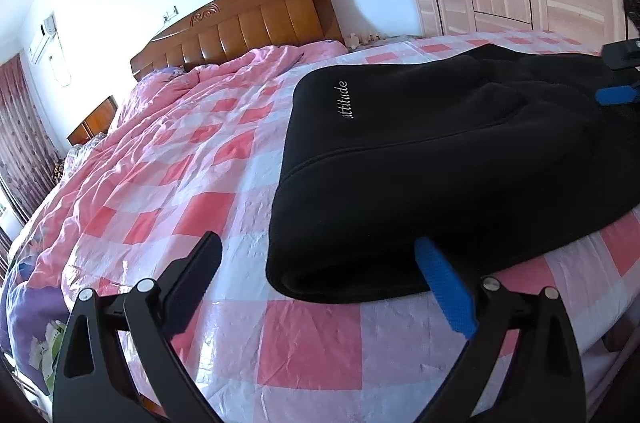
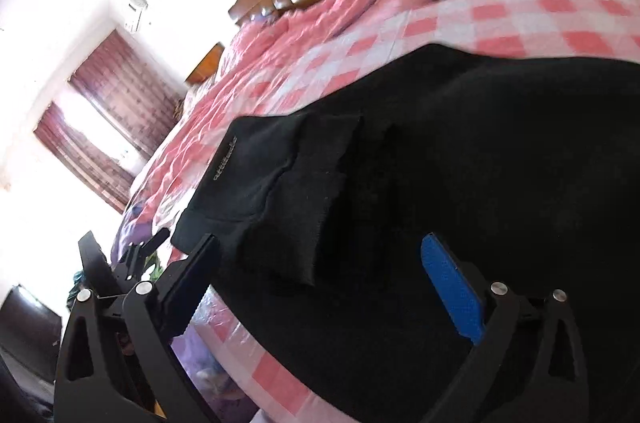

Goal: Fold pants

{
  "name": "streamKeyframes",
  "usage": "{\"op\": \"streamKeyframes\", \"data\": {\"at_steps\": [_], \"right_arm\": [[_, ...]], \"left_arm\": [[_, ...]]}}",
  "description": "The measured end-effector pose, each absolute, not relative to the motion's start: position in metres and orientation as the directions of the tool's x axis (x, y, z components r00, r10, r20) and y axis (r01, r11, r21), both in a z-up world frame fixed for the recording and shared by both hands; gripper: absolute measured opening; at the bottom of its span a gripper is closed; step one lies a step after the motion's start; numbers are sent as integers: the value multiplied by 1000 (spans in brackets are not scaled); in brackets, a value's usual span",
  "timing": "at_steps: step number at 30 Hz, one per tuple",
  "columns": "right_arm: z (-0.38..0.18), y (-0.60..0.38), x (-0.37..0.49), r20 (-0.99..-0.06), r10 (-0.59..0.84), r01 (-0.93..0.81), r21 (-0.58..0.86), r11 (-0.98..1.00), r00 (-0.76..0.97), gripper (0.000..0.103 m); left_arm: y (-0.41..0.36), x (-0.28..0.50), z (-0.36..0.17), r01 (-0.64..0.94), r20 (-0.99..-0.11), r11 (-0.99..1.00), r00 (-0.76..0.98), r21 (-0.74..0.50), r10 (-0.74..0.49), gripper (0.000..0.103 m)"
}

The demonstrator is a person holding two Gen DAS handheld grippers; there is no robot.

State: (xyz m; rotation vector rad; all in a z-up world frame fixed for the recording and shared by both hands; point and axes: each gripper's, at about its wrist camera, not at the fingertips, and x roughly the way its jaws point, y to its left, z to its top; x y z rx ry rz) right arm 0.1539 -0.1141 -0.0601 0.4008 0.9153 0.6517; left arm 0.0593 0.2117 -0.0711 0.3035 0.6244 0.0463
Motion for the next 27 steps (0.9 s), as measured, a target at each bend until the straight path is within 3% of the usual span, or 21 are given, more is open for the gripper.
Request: {"op": "streamKeyframes", "data": {"at_steps": [3, 4, 5, 7, 11, 14, 20, 27], "right_arm": [[-73, -96, 169, -639, 675, -356, 574, 737, 368, 96], [-72, -88, 171, -633, 689, -380, 577, 723, 352, 92], [-72, -82, 173, -622, 714, -389, 600, 699, 322, 79], [-72, -66, 178, -619, 723, -390, 611, 689, 307, 79], [-77, -61, 182, -619, 710, -375, 603, 704, 337, 35], [-74, -69, 174, -601, 697, -380, 584, 717, 392, 22], [-43, -90, 149, -556, 649, -405, 508, 760, 519, 14], [-63, -113, 145, -592, 613, -345, 511, 787, 524, 14]], "left_arm": [[215, 58, -71, 39, -567, 957, 812, 287, 137, 97], [216, 57, -70, 37, -566, 958, 813, 283, 136, 97], [217, 56, -70, 35, -566, 960, 814, 277, 134, 97], [219, 55, -70, 33, -568, 963, 813, 266, 129, 97], [218, 54, -69, 32, -568, 962, 812, 271, 133, 97], [215, 52, -69, 44, -568, 961, 813, 273, 125, 97], [209, 53, -68, 46, -567, 954, 812, 297, 138, 97], [204, 55, -70, 59, -573, 955, 810, 291, 125, 97]]}}
